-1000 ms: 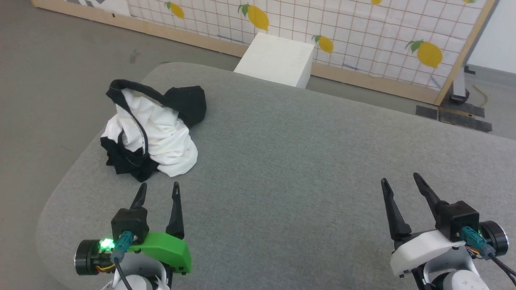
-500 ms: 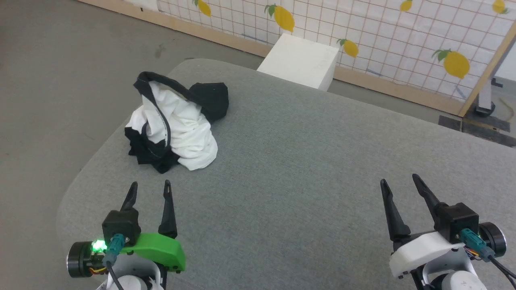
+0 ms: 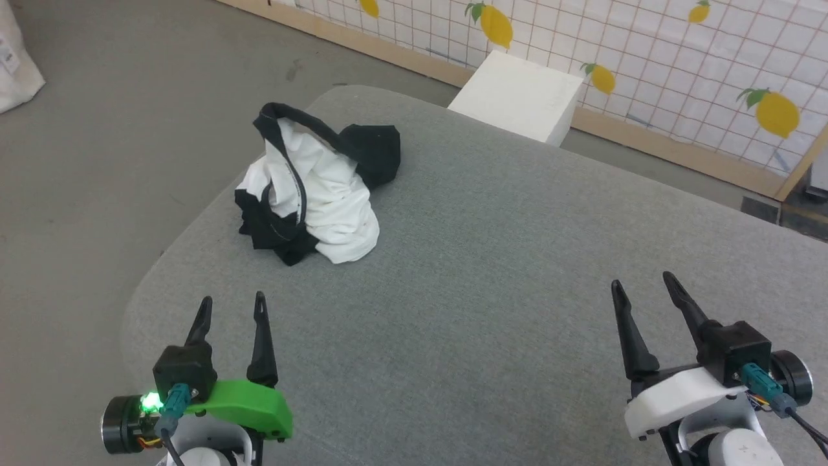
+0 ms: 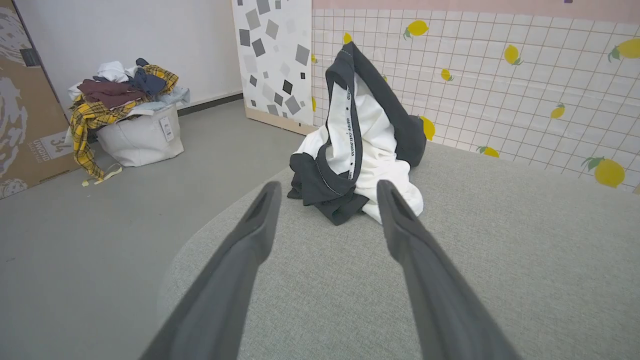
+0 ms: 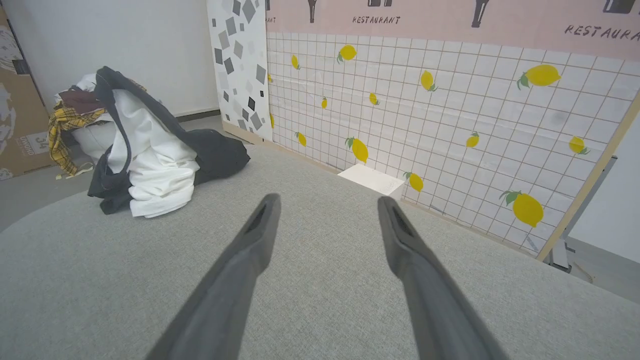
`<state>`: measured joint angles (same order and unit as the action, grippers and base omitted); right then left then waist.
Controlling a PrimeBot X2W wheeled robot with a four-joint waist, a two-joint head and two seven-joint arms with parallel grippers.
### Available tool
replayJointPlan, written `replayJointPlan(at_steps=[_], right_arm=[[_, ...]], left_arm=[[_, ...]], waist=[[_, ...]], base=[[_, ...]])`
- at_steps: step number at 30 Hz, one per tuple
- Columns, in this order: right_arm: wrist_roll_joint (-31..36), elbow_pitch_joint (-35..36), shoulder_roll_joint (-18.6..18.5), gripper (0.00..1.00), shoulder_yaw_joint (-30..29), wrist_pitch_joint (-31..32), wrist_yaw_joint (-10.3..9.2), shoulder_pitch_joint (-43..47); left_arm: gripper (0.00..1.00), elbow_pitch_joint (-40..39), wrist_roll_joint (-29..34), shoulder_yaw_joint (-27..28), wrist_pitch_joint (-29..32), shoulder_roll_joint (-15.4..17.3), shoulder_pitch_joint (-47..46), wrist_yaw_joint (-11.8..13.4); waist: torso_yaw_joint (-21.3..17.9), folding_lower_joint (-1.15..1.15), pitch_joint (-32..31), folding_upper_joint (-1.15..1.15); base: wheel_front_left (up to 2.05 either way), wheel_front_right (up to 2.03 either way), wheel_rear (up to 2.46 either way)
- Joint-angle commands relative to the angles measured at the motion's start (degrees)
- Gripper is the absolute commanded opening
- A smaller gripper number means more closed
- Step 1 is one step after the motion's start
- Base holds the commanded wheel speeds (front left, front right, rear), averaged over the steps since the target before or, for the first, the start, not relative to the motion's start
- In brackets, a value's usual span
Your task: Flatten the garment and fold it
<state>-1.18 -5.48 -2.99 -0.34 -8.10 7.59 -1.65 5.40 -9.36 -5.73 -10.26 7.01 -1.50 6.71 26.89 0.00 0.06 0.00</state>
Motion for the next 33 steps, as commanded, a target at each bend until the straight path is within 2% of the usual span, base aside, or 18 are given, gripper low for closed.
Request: replayJointPlan(at_steps=[1,33], right_arm=[[-0.4,-0.24,0.07,1.0,-0.11,-0.58,-0.07,-1.07],[-0.91,-1.86,0.11,1.0,-0.73,-3.22,-0.09,-2.12]], left_arm=[[1.0,0.27,-0.7,-0.09,-0.54,0.34,0.59,0.62],[1.0,2.58,-3.78,-1.4,-4.32,1.07,0.81,3.03]], waist=[[0.61,0.0,0.2,0.0],[8.93,0.0,0.27,0.0]], base=[[0.0,0.0,0.0],[0.0,0.0,0.0]])
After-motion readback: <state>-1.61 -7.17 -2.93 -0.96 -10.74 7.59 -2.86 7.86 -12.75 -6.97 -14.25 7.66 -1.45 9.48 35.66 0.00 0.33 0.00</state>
